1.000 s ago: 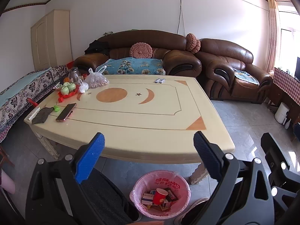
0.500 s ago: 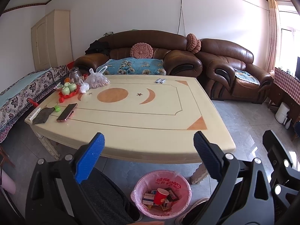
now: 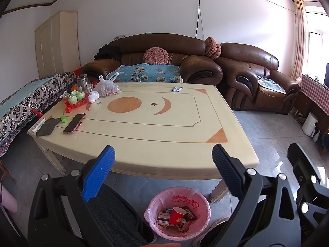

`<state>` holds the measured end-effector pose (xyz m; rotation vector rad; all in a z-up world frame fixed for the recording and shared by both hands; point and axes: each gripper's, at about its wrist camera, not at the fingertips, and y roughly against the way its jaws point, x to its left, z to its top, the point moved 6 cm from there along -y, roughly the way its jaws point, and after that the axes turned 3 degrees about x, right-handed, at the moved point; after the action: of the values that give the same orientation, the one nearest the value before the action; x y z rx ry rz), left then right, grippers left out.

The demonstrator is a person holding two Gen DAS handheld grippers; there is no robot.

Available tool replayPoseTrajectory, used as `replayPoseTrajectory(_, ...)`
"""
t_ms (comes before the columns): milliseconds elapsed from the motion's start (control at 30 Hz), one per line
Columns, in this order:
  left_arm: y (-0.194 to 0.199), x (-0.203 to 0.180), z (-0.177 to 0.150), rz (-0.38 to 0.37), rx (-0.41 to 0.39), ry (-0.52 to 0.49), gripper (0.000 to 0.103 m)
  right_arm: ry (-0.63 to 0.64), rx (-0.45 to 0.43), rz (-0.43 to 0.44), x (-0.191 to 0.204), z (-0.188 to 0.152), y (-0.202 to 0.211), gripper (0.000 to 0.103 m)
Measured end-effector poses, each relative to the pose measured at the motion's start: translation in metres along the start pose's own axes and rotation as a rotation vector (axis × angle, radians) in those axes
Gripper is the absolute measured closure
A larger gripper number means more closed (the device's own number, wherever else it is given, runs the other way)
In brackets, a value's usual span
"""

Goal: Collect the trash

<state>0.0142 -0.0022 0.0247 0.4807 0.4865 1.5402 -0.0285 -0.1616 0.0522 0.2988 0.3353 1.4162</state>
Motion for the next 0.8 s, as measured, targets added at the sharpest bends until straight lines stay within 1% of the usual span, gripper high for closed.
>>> replayPoseTrajectory(800,0.0022,0.0028,0.0042,0.0,-0.002,0.002,0.01,0.002,-0.004,-0.001,0.003,0.0007,0.0009,0.007)
